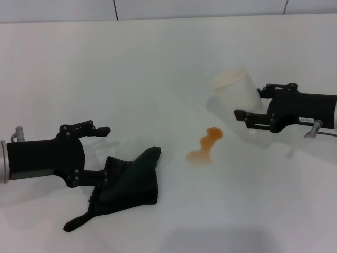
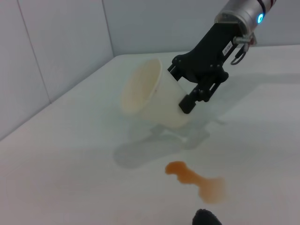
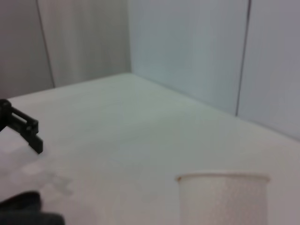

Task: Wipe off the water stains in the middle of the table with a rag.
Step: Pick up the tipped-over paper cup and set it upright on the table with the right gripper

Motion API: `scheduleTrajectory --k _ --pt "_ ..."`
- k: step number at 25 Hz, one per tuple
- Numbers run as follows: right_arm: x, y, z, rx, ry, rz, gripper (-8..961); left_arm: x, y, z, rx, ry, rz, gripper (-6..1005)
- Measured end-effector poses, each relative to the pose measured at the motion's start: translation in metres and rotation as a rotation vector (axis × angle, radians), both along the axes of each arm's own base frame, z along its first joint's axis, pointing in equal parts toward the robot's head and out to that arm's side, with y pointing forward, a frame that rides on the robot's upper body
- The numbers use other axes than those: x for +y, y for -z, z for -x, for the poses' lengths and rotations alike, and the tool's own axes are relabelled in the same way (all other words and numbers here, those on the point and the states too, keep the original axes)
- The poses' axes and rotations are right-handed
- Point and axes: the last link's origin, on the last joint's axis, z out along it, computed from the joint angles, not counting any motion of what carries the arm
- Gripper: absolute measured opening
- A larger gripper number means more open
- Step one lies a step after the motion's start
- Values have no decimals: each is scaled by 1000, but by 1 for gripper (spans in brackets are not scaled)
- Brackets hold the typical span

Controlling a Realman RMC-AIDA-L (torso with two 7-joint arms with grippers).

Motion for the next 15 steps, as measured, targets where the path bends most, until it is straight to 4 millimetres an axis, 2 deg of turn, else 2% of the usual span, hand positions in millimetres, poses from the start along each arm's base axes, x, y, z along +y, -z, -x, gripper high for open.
scheduleTrajectory --k 10,15 --pt "-6 2 -27 92 -36 -118 654 -1 1 0 -2 -5 4 830" --pt "-12 6 -34 119 -39 -130 655 -1 2 0 -2 -5 6 829"
